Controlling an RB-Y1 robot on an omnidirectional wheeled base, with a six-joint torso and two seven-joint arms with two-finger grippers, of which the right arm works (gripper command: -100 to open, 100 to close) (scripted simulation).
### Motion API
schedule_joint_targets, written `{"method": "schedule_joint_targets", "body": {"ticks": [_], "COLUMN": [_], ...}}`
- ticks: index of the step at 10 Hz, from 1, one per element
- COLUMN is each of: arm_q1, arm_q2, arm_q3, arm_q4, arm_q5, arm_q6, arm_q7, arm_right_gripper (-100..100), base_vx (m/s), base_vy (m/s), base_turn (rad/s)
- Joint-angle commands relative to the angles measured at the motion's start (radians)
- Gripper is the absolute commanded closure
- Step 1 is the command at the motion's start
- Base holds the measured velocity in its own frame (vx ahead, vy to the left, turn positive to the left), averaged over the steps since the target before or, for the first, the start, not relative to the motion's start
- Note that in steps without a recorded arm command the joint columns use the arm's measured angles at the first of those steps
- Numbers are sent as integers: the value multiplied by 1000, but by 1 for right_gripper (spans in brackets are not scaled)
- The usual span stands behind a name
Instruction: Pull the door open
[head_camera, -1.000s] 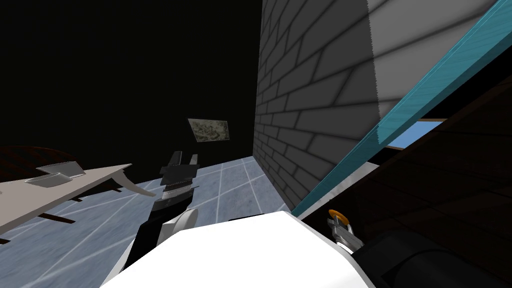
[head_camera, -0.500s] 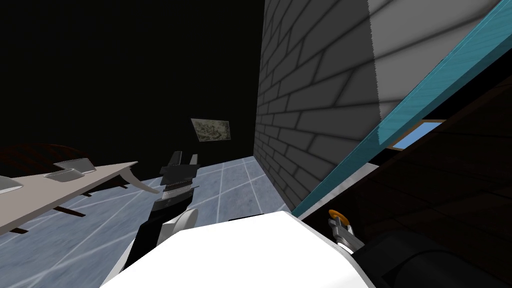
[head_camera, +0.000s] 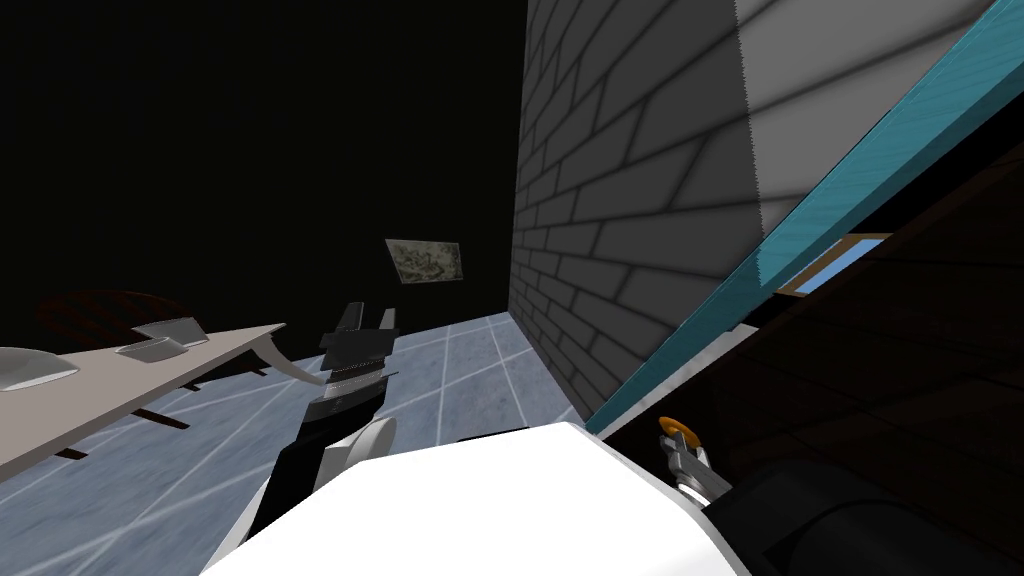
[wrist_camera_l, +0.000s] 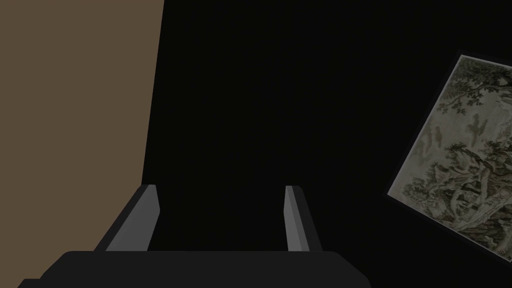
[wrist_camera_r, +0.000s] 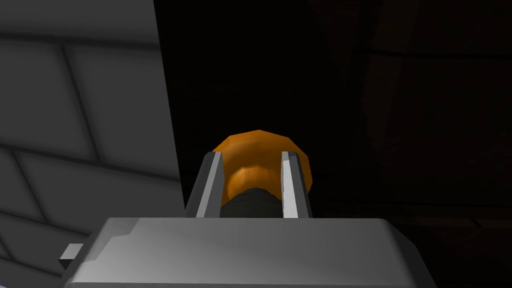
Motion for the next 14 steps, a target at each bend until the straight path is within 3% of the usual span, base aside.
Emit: {"method": "schedule_joint_targets", "body": {"ticks": [1, 4, 14], "arm_q1": [-5, -6, -8], "arm_q2": [3, 1, -24], "arm_q3": [22, 34, 132], "arm_q4": [15, 14, 11], "arm_q5": [13, 22, 97], "arm_q6": [1, 1, 0], "arm_q7": [-16, -24, -90], "arm_right_gripper": [100, 100, 100], "base_vx": [-51, -73, -132], "base_vy": [135, 106, 44], "base_turn": [-42, -17, 2]}}
